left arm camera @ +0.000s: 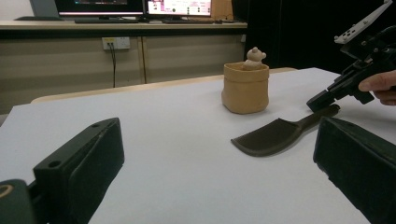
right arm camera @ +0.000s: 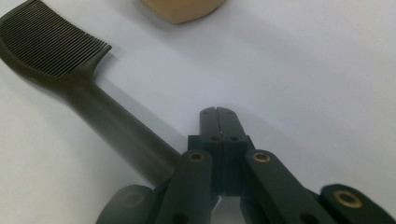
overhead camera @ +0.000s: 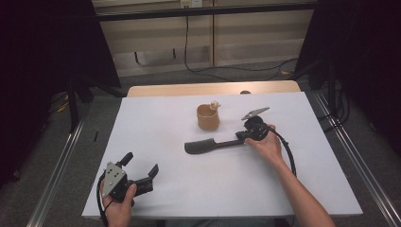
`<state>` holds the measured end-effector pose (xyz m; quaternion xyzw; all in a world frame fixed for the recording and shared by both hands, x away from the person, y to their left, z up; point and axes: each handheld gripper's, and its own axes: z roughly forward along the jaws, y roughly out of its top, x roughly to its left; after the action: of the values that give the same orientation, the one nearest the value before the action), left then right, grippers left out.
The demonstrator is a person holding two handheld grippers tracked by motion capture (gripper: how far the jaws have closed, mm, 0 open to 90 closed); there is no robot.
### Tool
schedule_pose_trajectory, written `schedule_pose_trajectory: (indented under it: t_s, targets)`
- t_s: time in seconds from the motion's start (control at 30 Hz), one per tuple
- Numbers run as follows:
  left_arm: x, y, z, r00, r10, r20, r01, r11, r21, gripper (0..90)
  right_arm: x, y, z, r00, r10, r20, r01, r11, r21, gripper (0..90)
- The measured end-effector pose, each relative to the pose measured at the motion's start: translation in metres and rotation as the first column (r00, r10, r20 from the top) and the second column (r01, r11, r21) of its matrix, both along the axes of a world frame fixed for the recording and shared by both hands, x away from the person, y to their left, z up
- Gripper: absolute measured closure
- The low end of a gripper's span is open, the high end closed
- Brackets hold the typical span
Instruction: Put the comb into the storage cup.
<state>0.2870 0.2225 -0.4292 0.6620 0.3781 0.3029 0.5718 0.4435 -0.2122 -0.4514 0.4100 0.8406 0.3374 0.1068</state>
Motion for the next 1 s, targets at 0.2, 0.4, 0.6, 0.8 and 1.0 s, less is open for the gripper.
schedule_pose_trajectory:
  t_s: [0.2,0.4,0.6,0.8,1.0]
  targets:
    - [0.0,0.0,0.0,1.0,0.001,-0.002,-0.001,1.0,0.0,1.9,-0.002,0.0,0.001,0.9999,0.005,-0.012,-0.005,1.0,0.005,90.0]
    - [0.0,0.0,0.0,1.0,-0.001,-0.003,0.001,1.0,0.004,1.9,-0.005,-0.002,0.0,0.9996,0.008,-0.029,-0.007,1.0,0.028,90.0]
    - [0.001,0.0,0.0,1.0,-0.001,-0.002,0.001,1.0,0.006,1.9,-0.008,0.0,0.001,0.9993,0.016,-0.035,-0.015,1.0,0.02,90.0]
    - [0.001,0.0,-0.001,1.0,-0.001,-0.005,0.001,1.0,0.006,1.9,-0.009,0.0,0.002,0.9987,0.014,-0.048,-0.013,1.0,0.017,90.0]
    - [0.001,-0.001,-0.001,1.0,-0.002,-0.008,0.002,1.0,-0.001,1.9,-0.014,0.002,0.003,0.9982,0.02,-0.056,-0.019,1.0,0.011,90.0]
